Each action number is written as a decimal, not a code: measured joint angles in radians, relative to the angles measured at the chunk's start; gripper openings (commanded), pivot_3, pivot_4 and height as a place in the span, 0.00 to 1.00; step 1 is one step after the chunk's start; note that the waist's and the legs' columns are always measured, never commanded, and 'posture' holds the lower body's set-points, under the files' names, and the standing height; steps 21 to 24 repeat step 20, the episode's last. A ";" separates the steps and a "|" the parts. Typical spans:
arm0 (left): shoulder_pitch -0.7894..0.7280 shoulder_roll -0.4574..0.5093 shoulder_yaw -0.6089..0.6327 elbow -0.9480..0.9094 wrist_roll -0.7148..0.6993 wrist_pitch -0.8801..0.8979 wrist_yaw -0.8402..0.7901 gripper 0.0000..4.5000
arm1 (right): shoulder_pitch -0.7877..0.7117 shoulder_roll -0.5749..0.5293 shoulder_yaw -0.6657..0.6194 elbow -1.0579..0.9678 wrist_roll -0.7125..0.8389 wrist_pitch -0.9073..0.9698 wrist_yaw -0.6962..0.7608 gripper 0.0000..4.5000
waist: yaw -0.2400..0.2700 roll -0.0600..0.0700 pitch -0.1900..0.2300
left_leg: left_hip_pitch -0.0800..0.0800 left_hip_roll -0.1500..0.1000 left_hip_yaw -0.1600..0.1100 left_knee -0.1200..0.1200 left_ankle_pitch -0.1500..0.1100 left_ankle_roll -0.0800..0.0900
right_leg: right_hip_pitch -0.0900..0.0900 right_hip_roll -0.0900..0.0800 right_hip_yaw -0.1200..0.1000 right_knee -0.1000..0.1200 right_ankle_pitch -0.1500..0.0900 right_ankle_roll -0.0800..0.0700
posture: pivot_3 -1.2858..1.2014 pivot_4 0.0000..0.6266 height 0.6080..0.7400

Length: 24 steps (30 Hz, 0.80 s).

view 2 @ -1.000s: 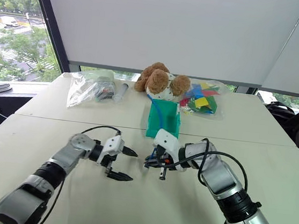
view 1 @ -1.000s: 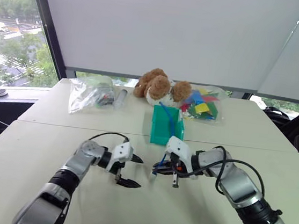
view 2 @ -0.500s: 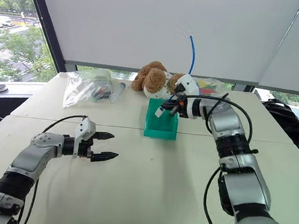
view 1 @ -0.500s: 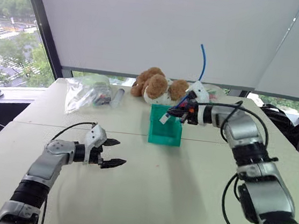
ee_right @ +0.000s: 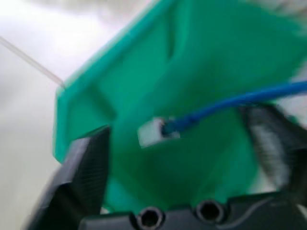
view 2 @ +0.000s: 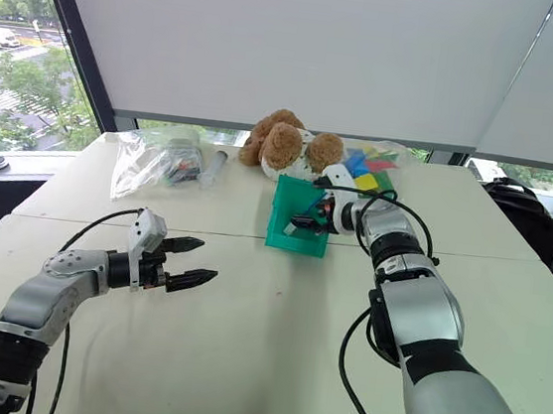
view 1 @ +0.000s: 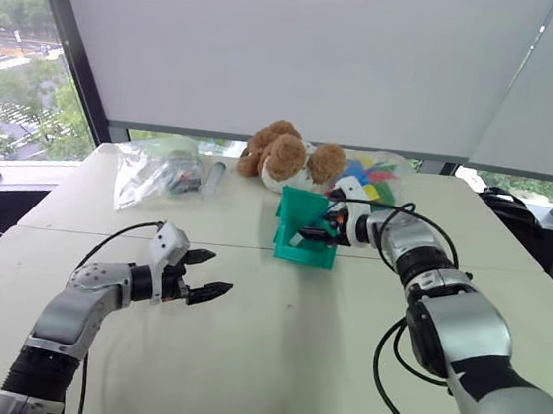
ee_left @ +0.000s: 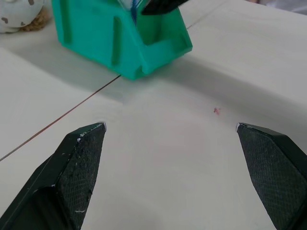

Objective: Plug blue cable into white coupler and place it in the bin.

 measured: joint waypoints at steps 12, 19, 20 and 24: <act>-0.040 0.011 -0.005 0.013 -0.011 0.018 0.006 1.00 | 0.184 -0.206 -0.096 -0.567 0.118 0.251 0.148 0.99 | 0.015 0.000 0.000 | 0.000 0.000 -0.001 0.001 0.000 0.001 | 0.002 0.000 0.000 -0.001 0.000 0.000 | 0.52 0.24 1.00; -0.073 0.051 0.011 0.014 -0.044 0.050 0.000 1.00 | 0.770 -0.362 -0.211 -1.434 0.359 0.605 0.196 0.99 | 0.011 0.000 0.001 | -0.003 0.000 -0.001 0.002 -0.001 0.002 | -0.001 0.001 -0.001 0.000 0.000 0.000 | 0.52 0.24 1.00; -0.073 0.059 0.016 0.007 -0.046 0.060 0.001 1.00 | 0.818 -0.366 -0.236 -1.508 0.389 0.643 0.188 0.99 | 0.008 0.000 0.001 | -0.003 0.001 0.000 0.003 -0.001 0.002 | -0.001 0.001 0.000 0.000 0.000 0.000 | 0.52 0.24 1.00; -0.073 0.059 0.016 0.007 -0.046 0.060 0.001 1.00 | 0.818 -0.366 -0.236 -1.508 0.389 0.643 0.188 0.99 | 0.008 0.000 0.001 | -0.003 0.001 0.000 0.003 -0.001 0.002 | -0.001 0.001 0.000 0.000 0.000 0.000 | 0.52 0.24 1.00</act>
